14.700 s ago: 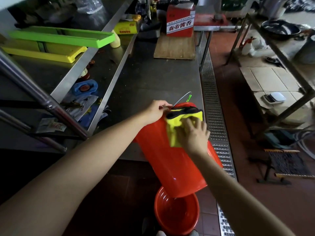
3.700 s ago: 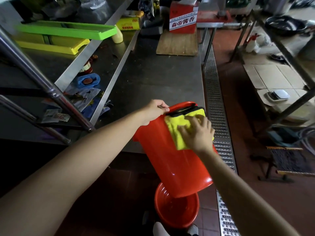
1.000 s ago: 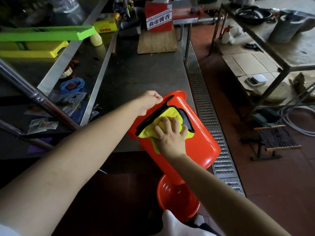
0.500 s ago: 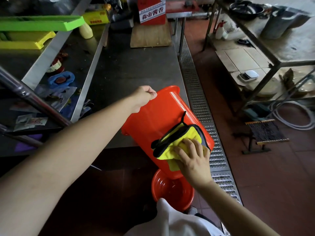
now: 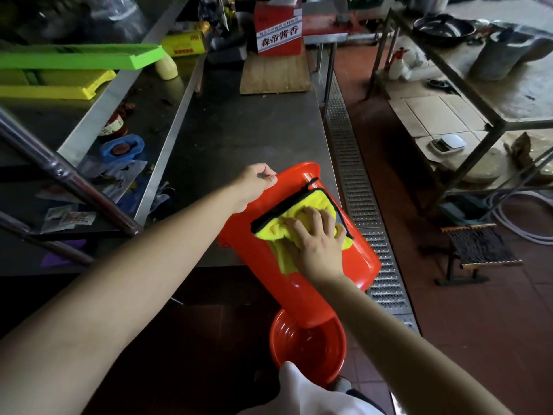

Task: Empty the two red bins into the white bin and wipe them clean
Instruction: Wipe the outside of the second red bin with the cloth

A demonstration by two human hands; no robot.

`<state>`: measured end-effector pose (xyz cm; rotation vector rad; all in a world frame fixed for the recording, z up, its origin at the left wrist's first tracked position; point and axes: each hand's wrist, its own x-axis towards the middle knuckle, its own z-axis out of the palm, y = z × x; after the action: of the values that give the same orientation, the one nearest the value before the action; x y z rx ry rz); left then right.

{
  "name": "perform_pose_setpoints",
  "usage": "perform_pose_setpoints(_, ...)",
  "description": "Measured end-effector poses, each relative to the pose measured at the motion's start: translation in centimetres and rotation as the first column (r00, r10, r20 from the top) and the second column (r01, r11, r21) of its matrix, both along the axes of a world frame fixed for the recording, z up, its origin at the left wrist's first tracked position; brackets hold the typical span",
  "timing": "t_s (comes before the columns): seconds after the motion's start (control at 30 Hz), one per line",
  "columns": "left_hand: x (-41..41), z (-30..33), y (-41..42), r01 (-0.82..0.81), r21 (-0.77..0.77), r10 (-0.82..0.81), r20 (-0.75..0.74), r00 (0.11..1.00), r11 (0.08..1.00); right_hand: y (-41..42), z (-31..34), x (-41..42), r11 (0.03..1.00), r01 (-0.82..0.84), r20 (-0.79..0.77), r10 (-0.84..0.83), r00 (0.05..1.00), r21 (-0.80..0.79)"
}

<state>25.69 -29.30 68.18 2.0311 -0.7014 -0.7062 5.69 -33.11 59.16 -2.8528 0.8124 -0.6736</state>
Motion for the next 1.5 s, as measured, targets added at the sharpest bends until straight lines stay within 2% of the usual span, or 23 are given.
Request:
perform_pose_setpoints(0.1,-0.2,0.0,0.2,-0.002,-0.033,0.003,0.019,1.000,0.999,-1.8,2.1,4.2,1.000,-0.016,0.016,0.015,1.000,0.027)
perform_pose_setpoints(0.2,-0.2,-0.3,0.6,-0.027,-0.032,0.028,0.059,0.998,0.999,-2.4,2.8,5.0,0.997,-0.056,-0.024,0.058,0.998,0.047)
perform_pose_setpoints(0.37,-0.1,-1.0,0.9,-0.047,-0.010,0.048,0.073,0.996,0.999,-1.4,0.1,-3.4,0.991,-0.134,0.042,0.133,0.990,0.021)
perform_pose_setpoints(0.5,-0.2,-1.0,0.8,-0.056,0.027,0.054,0.079,0.995,0.998,-1.1,-3.1,-10.6,0.989,-0.142,0.027,0.141,0.990,0.037)
perform_pose_setpoints(0.7,-0.6,-0.7,1.8,-0.067,0.025,0.064,0.106,0.992,0.997,-1.4,-3.7,-13.4,0.977,-0.195,0.019,0.194,0.981,0.084)
perform_pose_setpoints(0.83,0.1,-1.5,4.1,-0.041,-0.006,0.041,0.109,0.993,0.999,-1.1,-2.5,-10.7,0.979,-0.172,0.024,0.170,0.985,0.110)
perform_pose_setpoints(1.0,0.5,-2.8,6.0,-0.026,-0.107,0.040,0.130,0.991,0.994,-2.2,1.5,-1.8,0.980,-0.110,0.014,0.110,0.994,0.168)
perform_pose_setpoints(1.1,0.8,-3.0,6.5,-0.065,-0.109,0.076,0.092,0.993,0.992,-3.5,3.5,4.2,0.965,-0.099,-0.008,0.104,0.995,0.241)
perform_pose_setpoints(1.2,0.9,-3.1,6.8,-0.095,-0.105,0.105,0.094,0.990,0.990,-4.0,3.6,5.9,0.960,-0.122,-0.020,0.131,0.991,0.253)
perform_pose_setpoints(1.33,0.6,-3.3,6.8,-0.086,-0.100,0.102,0.177,0.979,0.991,-4.0,1.4,0.0,0.956,-0.164,0.047,0.157,0.986,0.244)
perform_pose_setpoints(1.5,0.1,-2.9,6.5,-0.065,-0.069,0.074,0.141,0.987,0.995,-3.3,-2.2,-9.5,0.940,-0.167,0.109,0.141,0.984,0.297)
